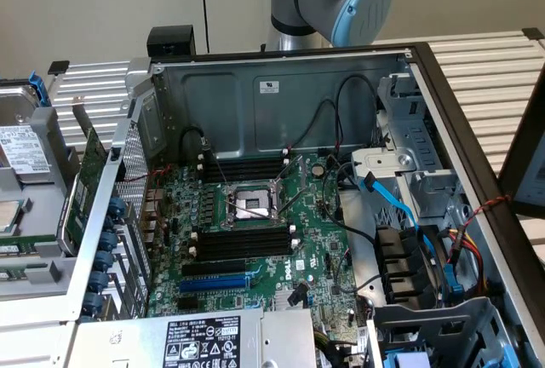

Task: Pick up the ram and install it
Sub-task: 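Pick up the ram and move it above insertion slot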

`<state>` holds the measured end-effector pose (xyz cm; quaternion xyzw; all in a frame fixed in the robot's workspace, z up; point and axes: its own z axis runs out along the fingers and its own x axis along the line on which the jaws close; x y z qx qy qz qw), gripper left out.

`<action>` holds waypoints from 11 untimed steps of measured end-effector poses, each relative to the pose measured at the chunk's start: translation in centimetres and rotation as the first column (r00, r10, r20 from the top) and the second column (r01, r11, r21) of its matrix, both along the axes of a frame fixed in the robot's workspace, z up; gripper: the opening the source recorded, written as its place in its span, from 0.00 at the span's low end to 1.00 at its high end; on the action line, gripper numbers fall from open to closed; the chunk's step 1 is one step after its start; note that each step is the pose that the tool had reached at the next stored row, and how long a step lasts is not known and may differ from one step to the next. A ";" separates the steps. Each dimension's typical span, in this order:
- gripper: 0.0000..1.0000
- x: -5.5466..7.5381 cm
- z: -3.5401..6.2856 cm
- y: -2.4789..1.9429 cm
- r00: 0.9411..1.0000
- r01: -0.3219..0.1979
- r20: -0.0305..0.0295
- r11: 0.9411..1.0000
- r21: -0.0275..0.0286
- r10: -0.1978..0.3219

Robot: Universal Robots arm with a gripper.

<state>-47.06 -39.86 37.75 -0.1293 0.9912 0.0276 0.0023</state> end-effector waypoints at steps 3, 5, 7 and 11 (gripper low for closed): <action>0.11 0.0 -0.02 0.00 0.999 -0.054 0.000 0.999 0.000 0.054; 0.11 0.0 -0.03 0.00 0.996 -0.090 0.000 0.996 0.000 0.090; 0.11 0.0 -0.05 0.00 0.992 -0.128 0.000 0.992 0.000 0.128; 0.11 0.0 -0.08 0.00 0.980 -0.199 0.000 0.980 0.000 0.199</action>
